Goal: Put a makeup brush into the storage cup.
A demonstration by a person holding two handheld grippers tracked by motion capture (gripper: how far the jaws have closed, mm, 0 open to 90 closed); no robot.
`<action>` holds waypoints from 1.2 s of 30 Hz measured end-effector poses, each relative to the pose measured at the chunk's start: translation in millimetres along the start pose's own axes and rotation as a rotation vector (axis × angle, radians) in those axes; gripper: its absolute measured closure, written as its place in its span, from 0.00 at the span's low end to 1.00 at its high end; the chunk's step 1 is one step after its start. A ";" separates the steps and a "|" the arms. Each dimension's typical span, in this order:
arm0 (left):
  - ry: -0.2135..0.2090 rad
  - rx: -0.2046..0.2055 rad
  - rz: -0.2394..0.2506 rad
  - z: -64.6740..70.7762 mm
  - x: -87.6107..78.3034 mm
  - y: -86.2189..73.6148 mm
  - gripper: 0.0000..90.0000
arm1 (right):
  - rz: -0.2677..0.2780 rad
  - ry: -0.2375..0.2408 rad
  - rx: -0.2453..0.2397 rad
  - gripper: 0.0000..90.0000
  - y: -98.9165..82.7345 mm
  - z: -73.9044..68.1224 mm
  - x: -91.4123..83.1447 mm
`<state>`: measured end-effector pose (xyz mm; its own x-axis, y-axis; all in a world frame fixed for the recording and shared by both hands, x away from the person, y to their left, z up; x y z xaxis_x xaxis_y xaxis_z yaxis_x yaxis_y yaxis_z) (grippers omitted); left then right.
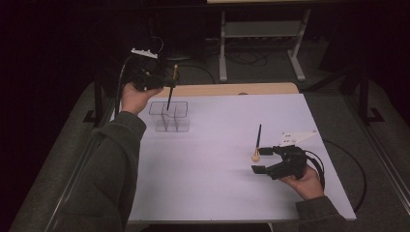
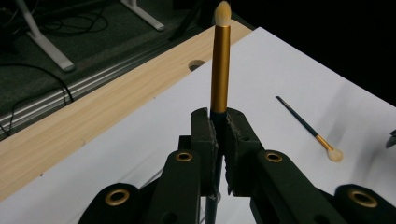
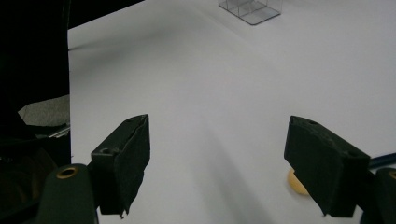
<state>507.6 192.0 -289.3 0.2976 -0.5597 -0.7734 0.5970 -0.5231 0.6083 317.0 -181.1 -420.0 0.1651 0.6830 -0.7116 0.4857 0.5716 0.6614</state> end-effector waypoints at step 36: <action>0.054 -0.050 -0.033 -23.3 36.6 -2.7 0.92 | 0.004 0.001 0.002 0.24 -1.1 1.7 -3.0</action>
Point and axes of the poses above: each handheld gripper's, and its own axes: x roughly forward along the jaws, y roughly out of its top, z roughly to its right, the point moved 4 cm from there along x, roughly forward along the jaws, and after that the axes turned 15 degrees about -z, right-handed, at the moved point
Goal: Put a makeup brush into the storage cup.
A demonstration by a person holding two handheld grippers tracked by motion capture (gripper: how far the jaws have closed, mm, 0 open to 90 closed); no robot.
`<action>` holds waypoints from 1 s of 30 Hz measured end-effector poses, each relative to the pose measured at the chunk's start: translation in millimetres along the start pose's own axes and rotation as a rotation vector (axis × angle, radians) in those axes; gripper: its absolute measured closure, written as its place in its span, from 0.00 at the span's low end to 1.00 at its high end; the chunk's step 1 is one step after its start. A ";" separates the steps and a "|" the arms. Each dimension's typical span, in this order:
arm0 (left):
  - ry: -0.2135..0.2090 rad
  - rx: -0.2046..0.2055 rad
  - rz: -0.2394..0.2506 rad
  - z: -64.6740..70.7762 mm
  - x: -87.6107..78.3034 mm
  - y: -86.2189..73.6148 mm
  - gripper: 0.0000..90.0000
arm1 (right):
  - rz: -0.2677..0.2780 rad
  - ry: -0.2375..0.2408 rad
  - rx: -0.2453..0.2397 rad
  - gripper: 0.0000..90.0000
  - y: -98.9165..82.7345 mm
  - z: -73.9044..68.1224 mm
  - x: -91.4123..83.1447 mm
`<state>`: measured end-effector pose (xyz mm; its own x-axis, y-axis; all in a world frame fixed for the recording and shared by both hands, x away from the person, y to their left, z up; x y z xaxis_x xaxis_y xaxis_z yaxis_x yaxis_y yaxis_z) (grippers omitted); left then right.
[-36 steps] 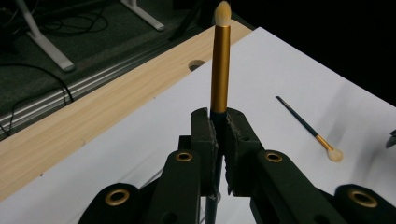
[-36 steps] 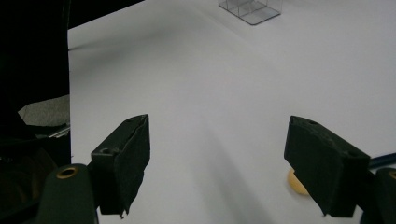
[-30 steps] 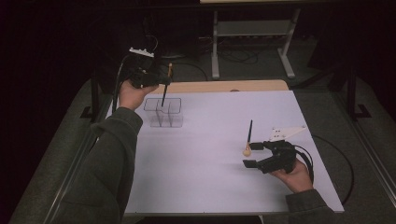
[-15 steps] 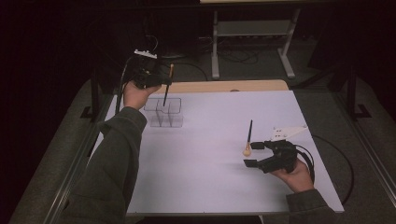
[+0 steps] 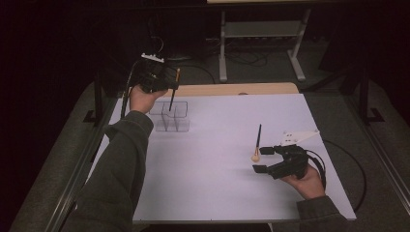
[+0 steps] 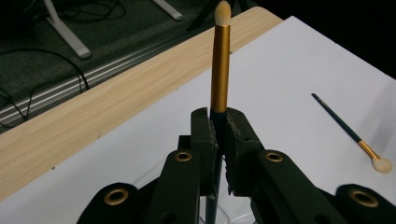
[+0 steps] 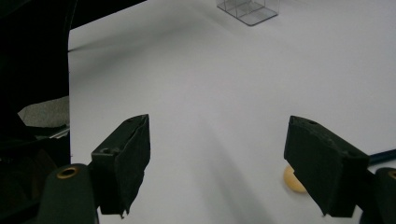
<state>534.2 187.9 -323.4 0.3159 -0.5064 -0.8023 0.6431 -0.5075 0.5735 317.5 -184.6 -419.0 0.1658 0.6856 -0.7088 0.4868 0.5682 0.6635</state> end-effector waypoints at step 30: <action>0.007 0.029 -0.084 -0.4 14.6 -18.2 0.92 | -0.005 0.004 -0.007 0.26 -0.8 -1.8 -0.7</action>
Point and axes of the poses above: each handheld gripper's, and its own axes: x roughly forward along the jaws, y roughly out of its top, z roughly to its right, the point moved 4 cm from there along x, roughly forward along the jaws, and after that the axes turned 15 degrees about -z, right-handed, at the moved point
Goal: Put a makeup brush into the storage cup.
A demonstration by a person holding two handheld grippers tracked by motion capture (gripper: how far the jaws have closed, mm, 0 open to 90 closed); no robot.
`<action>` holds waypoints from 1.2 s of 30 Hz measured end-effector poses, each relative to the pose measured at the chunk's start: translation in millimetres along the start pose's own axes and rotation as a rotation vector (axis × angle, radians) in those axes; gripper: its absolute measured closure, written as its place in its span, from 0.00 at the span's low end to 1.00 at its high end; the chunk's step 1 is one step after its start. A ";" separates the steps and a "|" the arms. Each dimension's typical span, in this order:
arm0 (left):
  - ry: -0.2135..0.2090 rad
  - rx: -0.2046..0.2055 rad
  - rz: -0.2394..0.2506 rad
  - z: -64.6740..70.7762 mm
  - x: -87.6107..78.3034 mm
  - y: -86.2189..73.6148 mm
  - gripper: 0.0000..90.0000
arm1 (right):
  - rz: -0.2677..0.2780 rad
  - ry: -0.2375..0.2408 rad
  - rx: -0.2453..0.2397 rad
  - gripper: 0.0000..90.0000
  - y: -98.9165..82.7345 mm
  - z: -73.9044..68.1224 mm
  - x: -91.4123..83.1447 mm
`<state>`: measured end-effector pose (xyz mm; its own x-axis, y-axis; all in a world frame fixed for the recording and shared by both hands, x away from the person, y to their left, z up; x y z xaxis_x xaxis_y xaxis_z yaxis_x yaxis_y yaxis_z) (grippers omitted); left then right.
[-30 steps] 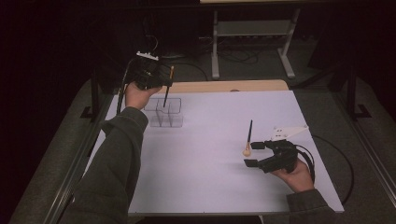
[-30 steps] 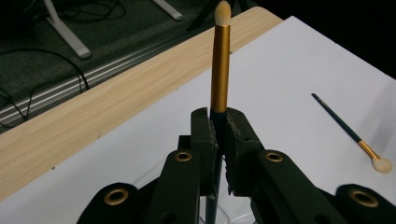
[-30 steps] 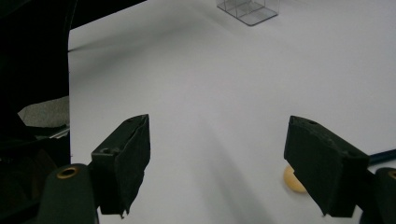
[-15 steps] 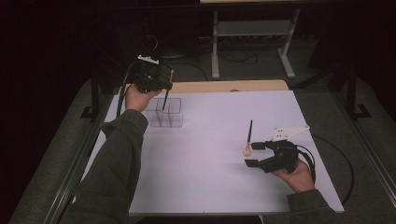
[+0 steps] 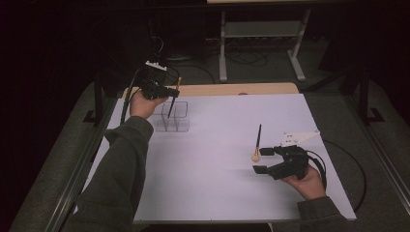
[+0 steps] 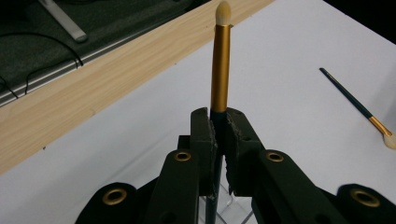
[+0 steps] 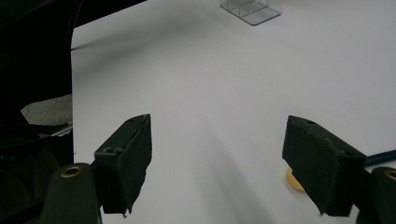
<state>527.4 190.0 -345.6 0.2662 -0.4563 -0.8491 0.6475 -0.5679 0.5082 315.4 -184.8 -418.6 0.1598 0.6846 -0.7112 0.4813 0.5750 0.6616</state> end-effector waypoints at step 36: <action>0.017 -0.019 -0.004 0.2 -8.3 -20.0 0.85 | 0.003 0.007 0.000 0.26 0.5 -0.8 -0.4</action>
Point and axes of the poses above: each handheld gripper's, and its own axes: x roughly forward along the jaws, y roughly out of its top, z roughly to its right, the point moved 4 cm from there along x, roughly forward along the jaws, and after that the axes turned 15 degrees about -z, right-handed, at the moved point
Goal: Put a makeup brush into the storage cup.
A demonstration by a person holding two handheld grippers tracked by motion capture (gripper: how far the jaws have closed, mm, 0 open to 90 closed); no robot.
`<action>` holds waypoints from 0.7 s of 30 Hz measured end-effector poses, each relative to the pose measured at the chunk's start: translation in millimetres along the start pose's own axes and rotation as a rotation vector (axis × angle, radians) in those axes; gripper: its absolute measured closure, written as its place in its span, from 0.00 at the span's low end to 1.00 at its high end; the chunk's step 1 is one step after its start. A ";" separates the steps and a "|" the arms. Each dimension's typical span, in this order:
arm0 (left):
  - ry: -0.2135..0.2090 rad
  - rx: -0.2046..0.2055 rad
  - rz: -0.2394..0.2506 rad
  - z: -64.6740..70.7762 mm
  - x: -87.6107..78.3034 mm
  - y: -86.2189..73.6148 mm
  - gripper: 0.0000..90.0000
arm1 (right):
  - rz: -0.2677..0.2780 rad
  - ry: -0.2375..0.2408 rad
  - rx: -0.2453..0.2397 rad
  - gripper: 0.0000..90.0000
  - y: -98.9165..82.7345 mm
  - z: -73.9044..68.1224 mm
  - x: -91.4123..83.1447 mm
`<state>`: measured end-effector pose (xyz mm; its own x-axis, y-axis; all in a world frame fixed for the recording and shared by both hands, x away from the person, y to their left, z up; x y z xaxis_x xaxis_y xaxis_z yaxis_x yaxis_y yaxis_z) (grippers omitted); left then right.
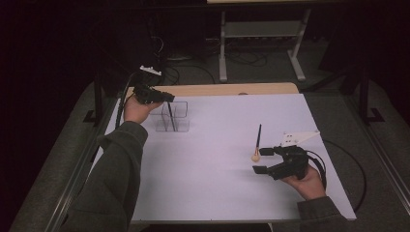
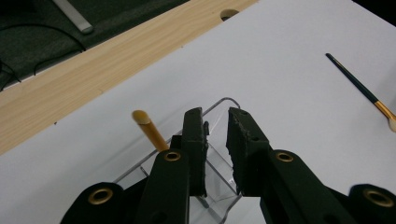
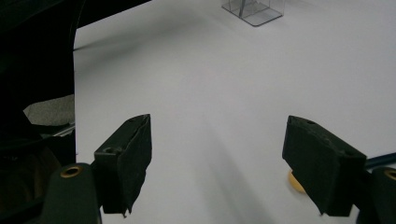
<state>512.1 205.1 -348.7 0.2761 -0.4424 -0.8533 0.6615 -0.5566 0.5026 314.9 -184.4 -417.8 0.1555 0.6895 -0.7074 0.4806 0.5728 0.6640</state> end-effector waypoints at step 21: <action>-0.026 0.029 0.028 12.7 -12.1 -8.3 0.82 | -0.001 -0.013 0.011 0.25 -3.2 2.5 -2.2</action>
<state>494.4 206.1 -340.8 0.2756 -0.4765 -0.8348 0.6333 -0.5633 0.5306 315.1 -188.9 -419.0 0.1659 0.6830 -0.7113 0.4904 0.5687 0.6604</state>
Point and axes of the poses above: each handheld gripper's, and its own axes: x roughly forward along the jaws, y roughly out of its top, z roughly to its right, the point moved 4 cm from there along x, roughly forward along the jaws, and after that the axes turned 15 degrees about -z, right-handed, at the moved point
